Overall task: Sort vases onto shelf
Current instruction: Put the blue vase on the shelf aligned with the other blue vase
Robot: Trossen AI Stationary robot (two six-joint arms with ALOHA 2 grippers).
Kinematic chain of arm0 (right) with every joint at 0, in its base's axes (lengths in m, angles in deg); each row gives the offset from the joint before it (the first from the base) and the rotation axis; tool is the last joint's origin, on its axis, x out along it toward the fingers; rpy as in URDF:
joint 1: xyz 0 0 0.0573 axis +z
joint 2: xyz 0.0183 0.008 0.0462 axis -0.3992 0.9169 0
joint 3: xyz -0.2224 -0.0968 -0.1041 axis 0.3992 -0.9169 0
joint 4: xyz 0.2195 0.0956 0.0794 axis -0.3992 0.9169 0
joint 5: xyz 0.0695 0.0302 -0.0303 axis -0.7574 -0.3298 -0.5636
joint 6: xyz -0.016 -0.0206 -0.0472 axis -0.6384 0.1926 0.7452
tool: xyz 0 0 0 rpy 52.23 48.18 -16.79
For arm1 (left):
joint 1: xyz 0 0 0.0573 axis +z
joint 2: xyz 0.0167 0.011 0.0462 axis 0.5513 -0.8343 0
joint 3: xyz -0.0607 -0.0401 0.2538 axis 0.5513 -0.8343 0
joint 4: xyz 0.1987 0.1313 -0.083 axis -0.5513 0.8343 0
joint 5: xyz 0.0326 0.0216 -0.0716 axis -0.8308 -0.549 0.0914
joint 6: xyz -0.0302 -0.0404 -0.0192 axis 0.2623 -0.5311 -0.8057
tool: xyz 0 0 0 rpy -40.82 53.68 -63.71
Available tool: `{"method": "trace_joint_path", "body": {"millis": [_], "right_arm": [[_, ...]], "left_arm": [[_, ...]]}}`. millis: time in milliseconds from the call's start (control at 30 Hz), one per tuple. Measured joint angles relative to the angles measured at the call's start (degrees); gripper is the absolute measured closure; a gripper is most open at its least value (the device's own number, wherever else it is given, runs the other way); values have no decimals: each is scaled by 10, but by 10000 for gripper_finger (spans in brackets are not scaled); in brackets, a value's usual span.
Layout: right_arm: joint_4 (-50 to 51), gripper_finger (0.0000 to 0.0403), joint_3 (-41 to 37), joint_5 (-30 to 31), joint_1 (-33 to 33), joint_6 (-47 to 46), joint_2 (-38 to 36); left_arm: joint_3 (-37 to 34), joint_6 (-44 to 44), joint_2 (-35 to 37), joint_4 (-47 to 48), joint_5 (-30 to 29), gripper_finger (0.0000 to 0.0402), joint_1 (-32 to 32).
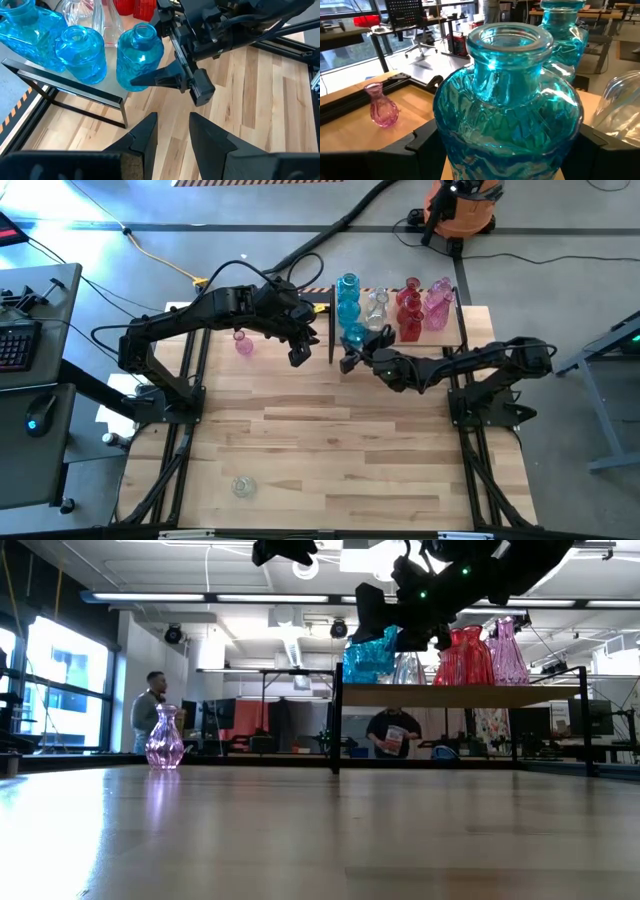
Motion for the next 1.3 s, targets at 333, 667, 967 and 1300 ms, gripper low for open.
{"method": "trace_joint_path", "body": {"millis": [333, 667, 967, 1300], "right_arm": [[0, 132, 0, -51, -31, 5, 0], [3, 132, 0, -111, -51, 21, 0], [10, 132, 0, -146, -70, 24, 0], [12, 132, 0, -158, -72, 24, 0]], "left_arm": [[0, 0, 0, 0, 0, 298, 0], [0, 0, 0, 0, 0, 298, 0], [0, 0, 0, 0, 0, 298, 0], [0, 0, 0, -2, 0, 298, 0]]}}
